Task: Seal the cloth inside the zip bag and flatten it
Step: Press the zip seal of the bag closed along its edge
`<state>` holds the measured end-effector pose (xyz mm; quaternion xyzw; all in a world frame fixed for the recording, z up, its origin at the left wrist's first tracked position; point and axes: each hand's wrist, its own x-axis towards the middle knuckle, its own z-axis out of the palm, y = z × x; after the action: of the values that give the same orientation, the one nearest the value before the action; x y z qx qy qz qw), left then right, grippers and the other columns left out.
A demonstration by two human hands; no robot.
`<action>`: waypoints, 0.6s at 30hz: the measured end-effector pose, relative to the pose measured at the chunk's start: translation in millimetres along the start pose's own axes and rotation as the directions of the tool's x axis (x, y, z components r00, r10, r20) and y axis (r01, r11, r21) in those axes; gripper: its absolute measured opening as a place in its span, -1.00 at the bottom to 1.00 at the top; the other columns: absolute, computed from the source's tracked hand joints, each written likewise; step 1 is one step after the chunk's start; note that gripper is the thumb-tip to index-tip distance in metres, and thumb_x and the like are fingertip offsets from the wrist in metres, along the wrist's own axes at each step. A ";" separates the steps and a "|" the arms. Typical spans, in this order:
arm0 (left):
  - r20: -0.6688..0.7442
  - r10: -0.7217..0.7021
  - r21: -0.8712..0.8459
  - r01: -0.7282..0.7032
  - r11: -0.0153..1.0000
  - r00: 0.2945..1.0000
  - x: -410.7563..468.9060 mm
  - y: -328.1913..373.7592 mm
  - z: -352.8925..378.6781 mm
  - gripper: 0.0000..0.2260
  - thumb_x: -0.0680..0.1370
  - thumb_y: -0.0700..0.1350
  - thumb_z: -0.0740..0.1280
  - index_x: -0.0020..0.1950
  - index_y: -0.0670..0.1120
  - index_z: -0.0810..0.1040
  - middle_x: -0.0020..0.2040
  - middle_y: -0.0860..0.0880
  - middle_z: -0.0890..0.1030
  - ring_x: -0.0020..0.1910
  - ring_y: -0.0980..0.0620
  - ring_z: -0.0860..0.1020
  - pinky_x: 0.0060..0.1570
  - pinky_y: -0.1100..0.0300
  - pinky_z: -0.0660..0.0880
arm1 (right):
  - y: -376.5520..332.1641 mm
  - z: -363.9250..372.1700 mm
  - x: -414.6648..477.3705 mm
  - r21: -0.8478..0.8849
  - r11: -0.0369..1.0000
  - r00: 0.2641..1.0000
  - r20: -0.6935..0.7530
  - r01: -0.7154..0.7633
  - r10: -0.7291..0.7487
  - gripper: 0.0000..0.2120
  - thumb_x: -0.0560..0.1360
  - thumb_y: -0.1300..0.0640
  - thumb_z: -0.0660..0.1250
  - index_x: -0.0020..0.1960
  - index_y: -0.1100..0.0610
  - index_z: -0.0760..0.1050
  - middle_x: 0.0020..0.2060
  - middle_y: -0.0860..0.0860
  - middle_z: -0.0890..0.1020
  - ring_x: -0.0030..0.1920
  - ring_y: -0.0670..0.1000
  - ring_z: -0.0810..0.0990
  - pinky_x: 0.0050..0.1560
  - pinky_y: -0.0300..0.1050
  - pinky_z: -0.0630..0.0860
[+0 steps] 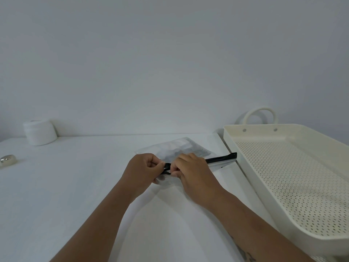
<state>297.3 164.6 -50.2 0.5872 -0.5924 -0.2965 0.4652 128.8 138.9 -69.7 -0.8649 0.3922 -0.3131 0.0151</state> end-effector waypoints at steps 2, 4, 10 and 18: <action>0.012 0.004 -0.013 -0.004 1.000 1.000 -0.6 0.7 0.3 -0.86 0.52 -0.22 0.37 -0.22 -0.23 0.61 -0.32 -0.14 0.71 -0.35 -0.06 0.68 -0.32 0.16 0.62 | -0.2 -1.2 0.6 0.023 1.000 1.000 -0.027 -0.010 0.010 -0.91 0.54 0.17 0.28 -0.13 0.02 0.47 -0.15 -0.12 0.54 -0.08 -0.05 0.41 0.02 -0.06 0.37; 0.018 0.017 -0.025 -0.017 1.000 1.000 -1.2 2.1 1.4 -0.86 0.53 -0.21 0.37 -0.20 -0.23 0.63 -0.30 -0.15 0.71 -0.33 -0.07 0.69 -0.30 0.16 0.63 | 0.7 -4.8 0.6 0.064 0.998 0.997 -0.069 -0.024 0.028 -0.94 0.52 0.16 0.31 -0.12 0.05 0.50 -0.15 -0.08 0.54 -0.09 -0.01 0.45 0.01 0.00 0.42; 0.000 0.059 -0.013 -0.059 0.998 0.998 -0.4 2.7 1.6 -0.86 0.54 -0.17 0.37 -0.20 -0.15 0.64 -0.30 -0.11 0.70 -0.37 0.04 0.63 -0.29 0.22 0.58 | 14.1 -15.1 -2.2 0.122 0.979 0.982 -0.072 -0.165 0.175 -0.73 0.47 0.02 0.41 0.15 -0.04 0.50 0.03 -0.11 0.61 0.10 -0.03 0.53 0.22 -0.01 0.31; 0.082 0.077 -0.096 -0.069 0.993 0.994 -1.8 -0.6 3.6 -0.70 0.31 -0.10 0.60 -0.02 0.04 0.61 -0.13 0.03 0.70 -0.16 0.10 0.65 -0.16 0.30 0.54 | 15.6 -16.8 -3.4 0.323 0.923 0.963 -0.098 -0.208 0.251 -0.96 0.49 0.13 0.38 -0.09 0.04 0.62 -0.18 -0.13 0.68 -0.08 -0.07 0.60 0.16 0.10 0.44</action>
<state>294.1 165.5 -52.5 0.5295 -0.6185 -0.3314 0.4766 107.4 134.1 -62.2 -0.7760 0.4370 -0.4257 0.1600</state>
